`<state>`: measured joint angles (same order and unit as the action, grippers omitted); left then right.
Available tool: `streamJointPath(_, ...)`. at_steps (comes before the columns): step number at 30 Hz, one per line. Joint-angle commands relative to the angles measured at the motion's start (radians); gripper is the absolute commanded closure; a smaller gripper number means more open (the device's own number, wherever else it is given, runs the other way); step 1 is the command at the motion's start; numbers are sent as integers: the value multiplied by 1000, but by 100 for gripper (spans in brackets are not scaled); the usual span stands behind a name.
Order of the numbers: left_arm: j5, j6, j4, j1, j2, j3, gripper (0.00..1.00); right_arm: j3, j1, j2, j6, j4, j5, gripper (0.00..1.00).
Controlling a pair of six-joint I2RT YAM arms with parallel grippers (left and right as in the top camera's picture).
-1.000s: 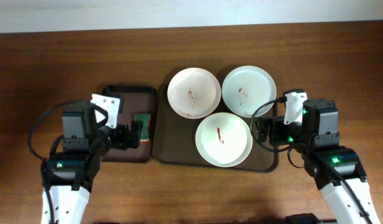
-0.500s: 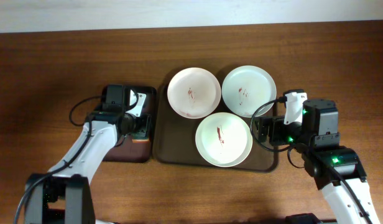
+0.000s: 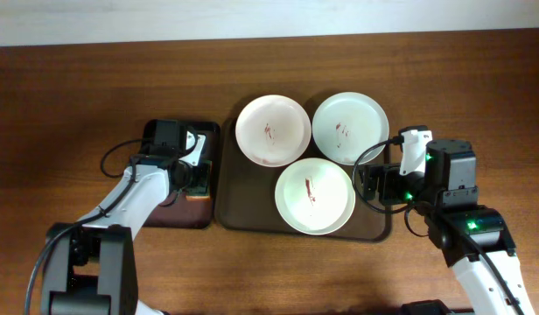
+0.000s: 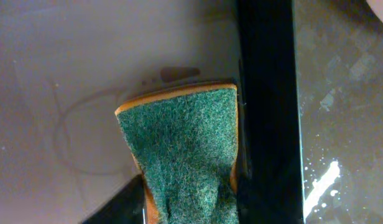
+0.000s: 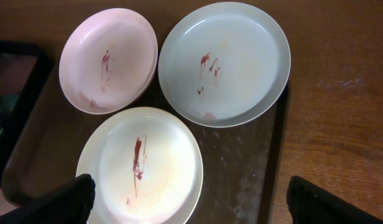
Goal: Clean dirty plates on tray and stack at the side
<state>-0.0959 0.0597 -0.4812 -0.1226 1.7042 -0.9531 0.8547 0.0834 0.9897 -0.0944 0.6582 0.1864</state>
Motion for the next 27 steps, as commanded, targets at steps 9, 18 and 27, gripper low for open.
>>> streamJointPath(9,11,-10,-11,-1,31,-13,100,24,8,90,0,16,13,1)
streamJointPath(18,7,-14,-62,-1,-108,-24,100,24,8,432,0,-15,51,53)
streamJointPath(27,7,-14,-80,-1,-108,-24,97,23,8,680,0,-101,76,71)
